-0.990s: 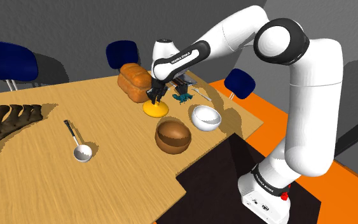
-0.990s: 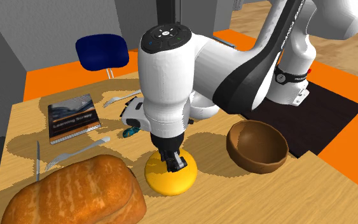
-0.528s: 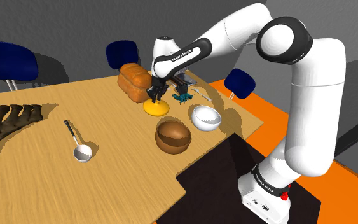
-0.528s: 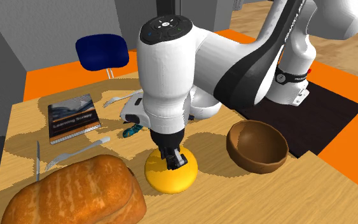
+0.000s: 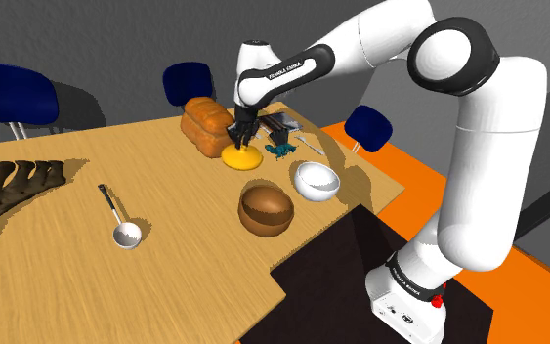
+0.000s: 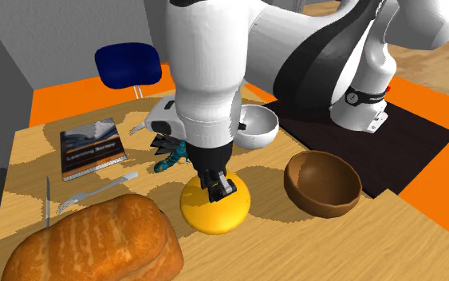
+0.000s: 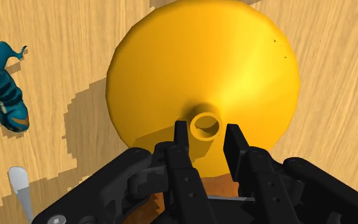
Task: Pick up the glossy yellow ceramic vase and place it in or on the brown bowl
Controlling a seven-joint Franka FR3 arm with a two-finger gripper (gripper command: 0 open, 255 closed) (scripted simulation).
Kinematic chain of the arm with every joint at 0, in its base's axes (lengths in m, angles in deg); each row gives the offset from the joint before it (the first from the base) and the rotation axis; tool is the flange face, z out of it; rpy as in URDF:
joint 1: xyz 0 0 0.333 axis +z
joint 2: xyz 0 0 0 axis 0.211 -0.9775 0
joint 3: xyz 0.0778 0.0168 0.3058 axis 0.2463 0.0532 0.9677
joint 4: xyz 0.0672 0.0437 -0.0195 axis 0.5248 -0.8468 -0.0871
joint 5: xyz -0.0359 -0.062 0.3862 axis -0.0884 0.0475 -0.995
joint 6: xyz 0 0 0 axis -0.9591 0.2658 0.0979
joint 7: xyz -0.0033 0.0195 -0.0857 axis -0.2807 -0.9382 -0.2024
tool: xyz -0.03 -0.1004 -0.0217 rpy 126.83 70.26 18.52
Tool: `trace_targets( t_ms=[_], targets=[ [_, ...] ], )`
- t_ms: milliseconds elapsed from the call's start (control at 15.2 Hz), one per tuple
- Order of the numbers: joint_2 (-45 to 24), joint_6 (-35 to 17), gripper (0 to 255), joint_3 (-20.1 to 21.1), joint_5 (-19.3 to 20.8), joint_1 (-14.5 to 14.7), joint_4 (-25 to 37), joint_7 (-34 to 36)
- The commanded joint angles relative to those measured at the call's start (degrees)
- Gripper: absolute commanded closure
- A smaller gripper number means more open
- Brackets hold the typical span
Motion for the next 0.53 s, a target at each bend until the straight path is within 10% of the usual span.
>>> trace_targets(
  t_ms=[0,462],
  targets=[
    [0.78,1.28,255,0.07,-0.17,-0.11,0.51,-0.26],
    [3.66,5.51,255,0.32,-0.7,-0.24,1.89,-0.79]
  ],
)
